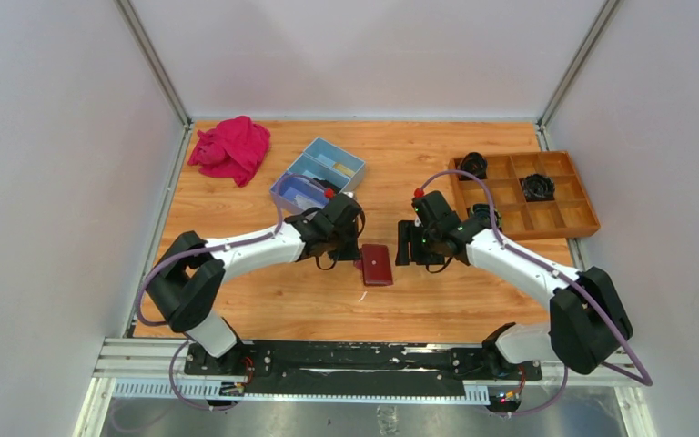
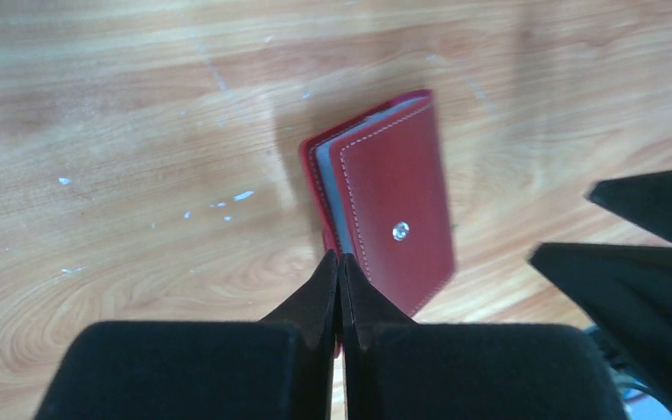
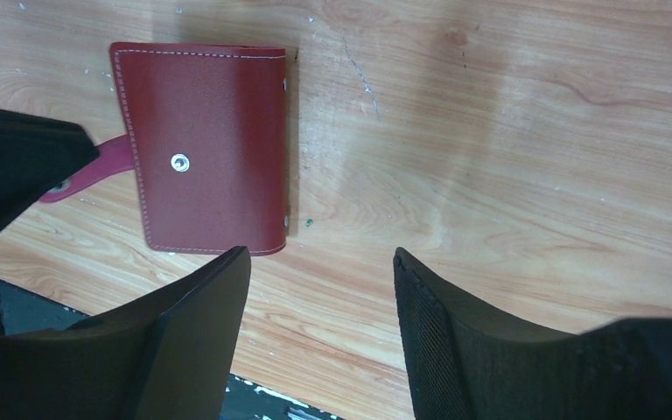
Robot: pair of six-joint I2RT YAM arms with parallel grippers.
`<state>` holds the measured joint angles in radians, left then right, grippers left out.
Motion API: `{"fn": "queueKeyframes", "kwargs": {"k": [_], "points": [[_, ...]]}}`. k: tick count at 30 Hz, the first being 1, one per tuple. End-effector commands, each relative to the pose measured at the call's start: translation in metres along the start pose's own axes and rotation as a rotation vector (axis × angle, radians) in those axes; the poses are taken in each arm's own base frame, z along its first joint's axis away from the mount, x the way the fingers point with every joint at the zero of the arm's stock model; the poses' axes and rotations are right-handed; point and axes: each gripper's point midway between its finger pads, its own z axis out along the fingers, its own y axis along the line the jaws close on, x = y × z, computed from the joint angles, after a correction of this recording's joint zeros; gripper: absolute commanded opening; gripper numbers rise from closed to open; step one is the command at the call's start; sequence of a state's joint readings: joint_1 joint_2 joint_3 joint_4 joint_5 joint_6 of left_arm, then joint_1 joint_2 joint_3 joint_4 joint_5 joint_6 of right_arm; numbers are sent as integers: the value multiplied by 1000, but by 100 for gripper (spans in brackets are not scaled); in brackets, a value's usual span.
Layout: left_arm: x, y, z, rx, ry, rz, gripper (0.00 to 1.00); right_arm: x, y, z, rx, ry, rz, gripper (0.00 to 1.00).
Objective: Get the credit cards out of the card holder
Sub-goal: Open the card holder at the center of the board.
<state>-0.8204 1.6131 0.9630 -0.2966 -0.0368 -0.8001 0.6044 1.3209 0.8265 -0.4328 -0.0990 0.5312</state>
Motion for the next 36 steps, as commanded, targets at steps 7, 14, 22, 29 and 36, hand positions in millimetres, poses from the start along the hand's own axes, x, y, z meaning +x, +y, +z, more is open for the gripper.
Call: {"fn": "queueKeyframes", "kwargs": {"k": [7,14,22,29,36], "points": [[-32,-84,-58,299,-23,79,0,-28,-41,-32,55,-128,136,65],[-24,-69,-45,247,-2,102,0,-28,-46,-36,27,-117,140,65],[-21,-17,-58,103,-19,103,0,-14,-14,-16,-129,-24,148,64],[7,42,-46,-29,30,78,0,-9,14,4,-270,52,185,63],[26,75,-27,-159,81,87,0,-9,27,15,-316,97,182,57]]}}
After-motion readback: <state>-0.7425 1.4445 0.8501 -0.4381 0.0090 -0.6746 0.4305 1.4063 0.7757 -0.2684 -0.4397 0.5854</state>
